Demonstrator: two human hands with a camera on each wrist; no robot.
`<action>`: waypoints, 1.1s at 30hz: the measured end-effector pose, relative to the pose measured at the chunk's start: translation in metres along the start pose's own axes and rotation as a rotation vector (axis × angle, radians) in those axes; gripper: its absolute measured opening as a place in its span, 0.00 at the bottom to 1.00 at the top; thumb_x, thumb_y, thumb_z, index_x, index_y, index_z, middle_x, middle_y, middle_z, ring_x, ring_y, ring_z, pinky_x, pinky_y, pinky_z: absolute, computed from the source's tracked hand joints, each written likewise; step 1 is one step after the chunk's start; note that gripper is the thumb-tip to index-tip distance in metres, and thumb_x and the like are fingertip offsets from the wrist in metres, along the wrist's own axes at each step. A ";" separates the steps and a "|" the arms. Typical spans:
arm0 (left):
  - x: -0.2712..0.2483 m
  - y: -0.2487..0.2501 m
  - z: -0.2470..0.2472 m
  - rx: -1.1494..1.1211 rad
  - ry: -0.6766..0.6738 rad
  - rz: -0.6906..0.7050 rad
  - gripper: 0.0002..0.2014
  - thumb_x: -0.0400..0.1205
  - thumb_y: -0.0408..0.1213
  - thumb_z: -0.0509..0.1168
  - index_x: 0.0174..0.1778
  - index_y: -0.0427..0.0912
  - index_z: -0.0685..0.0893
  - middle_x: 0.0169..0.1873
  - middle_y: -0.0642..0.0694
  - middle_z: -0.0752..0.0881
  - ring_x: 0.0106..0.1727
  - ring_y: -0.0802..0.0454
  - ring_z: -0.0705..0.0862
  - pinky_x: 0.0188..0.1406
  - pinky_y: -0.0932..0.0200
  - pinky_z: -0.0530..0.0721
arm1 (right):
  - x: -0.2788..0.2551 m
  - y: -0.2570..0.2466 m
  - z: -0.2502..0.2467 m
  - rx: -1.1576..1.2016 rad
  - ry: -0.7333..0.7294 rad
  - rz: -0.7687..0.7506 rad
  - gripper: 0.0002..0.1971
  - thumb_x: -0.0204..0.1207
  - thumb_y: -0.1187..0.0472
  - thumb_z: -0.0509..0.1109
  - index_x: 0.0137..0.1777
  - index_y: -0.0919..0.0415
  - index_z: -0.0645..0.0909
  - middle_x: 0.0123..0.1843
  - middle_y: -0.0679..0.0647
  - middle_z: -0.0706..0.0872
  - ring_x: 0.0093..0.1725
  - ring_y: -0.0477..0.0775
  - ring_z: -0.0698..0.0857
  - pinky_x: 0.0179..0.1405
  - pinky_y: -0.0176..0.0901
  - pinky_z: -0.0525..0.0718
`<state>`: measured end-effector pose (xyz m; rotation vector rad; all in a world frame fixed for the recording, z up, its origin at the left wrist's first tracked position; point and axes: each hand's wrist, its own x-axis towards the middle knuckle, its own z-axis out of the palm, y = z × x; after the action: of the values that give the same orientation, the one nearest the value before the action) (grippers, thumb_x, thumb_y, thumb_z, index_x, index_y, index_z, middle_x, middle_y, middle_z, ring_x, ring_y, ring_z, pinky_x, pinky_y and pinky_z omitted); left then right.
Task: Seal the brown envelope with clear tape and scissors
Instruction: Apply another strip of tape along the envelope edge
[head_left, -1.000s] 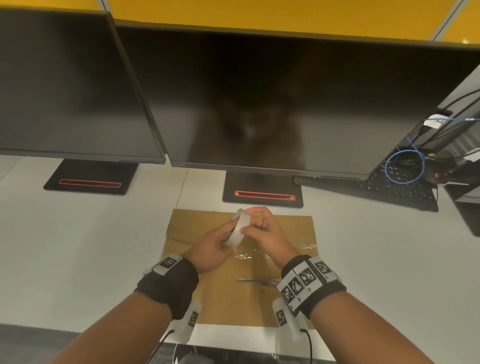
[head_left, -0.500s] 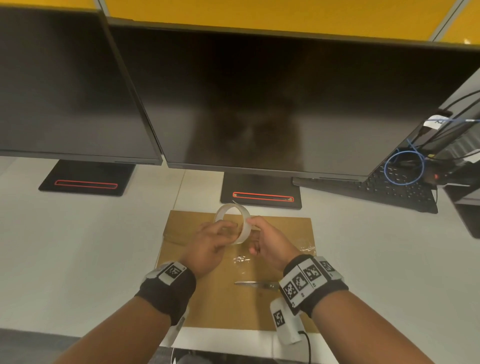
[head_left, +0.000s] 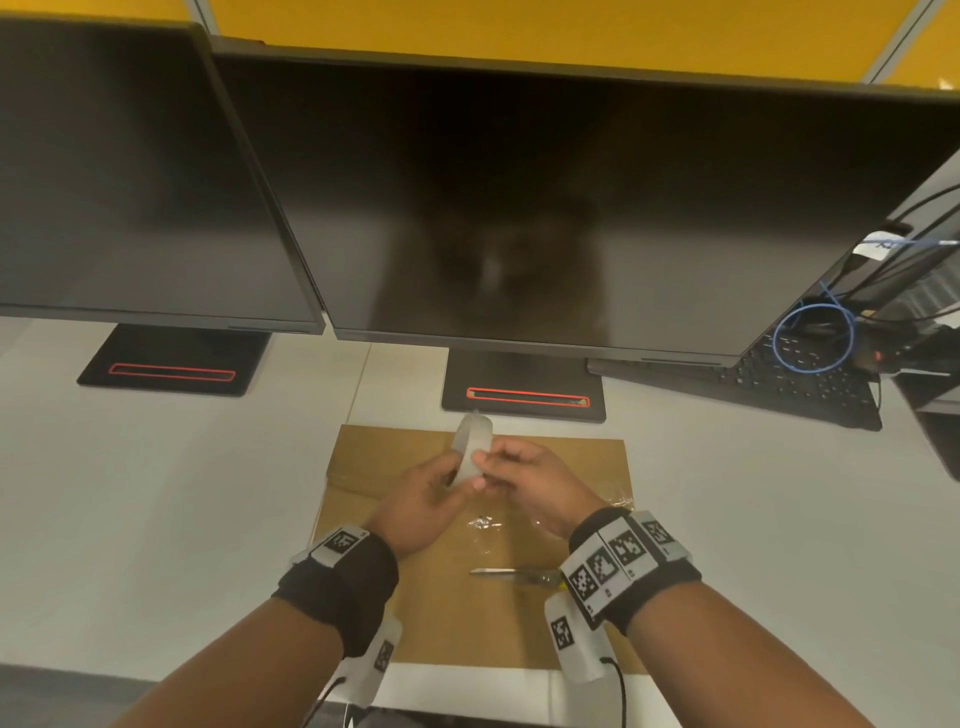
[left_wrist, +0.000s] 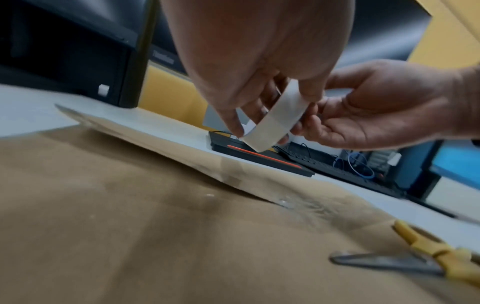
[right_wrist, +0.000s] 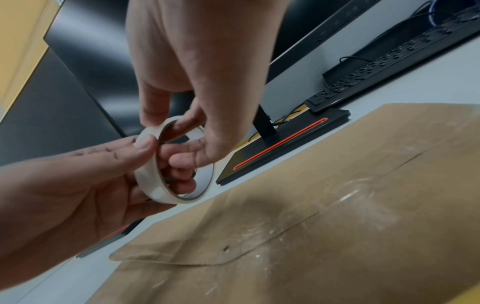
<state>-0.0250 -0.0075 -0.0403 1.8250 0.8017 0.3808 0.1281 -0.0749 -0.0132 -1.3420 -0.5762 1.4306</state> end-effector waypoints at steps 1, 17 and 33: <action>0.000 0.000 0.000 -0.020 -0.015 0.000 0.24 0.74 0.61 0.63 0.46 0.41 0.81 0.41 0.37 0.85 0.40 0.47 0.81 0.46 0.45 0.82 | 0.001 -0.002 0.000 -0.002 0.040 -0.002 0.06 0.77 0.65 0.70 0.50 0.66 0.79 0.40 0.62 0.83 0.32 0.48 0.86 0.37 0.34 0.84; -0.001 0.001 -0.010 0.017 -0.023 0.079 0.05 0.76 0.52 0.64 0.37 0.60 0.75 0.31 0.62 0.72 0.35 0.61 0.69 0.37 0.68 0.69 | 0.008 -0.021 -0.007 -0.098 0.081 -0.054 0.16 0.75 0.66 0.68 0.60 0.52 0.84 0.49 0.57 0.84 0.44 0.53 0.82 0.48 0.42 0.81; -0.002 0.001 -0.022 0.064 -0.046 0.090 0.18 0.76 0.56 0.62 0.48 0.44 0.82 0.39 0.49 0.82 0.43 0.47 0.80 0.47 0.46 0.80 | 0.008 -0.020 -0.007 -0.172 0.182 -0.115 0.02 0.73 0.55 0.75 0.41 0.49 0.85 0.48 0.49 0.84 0.51 0.52 0.83 0.50 0.41 0.78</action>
<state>-0.0391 0.0067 -0.0309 1.9270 0.7087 0.3734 0.1425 -0.0631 -0.0006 -1.5311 -0.6567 1.1730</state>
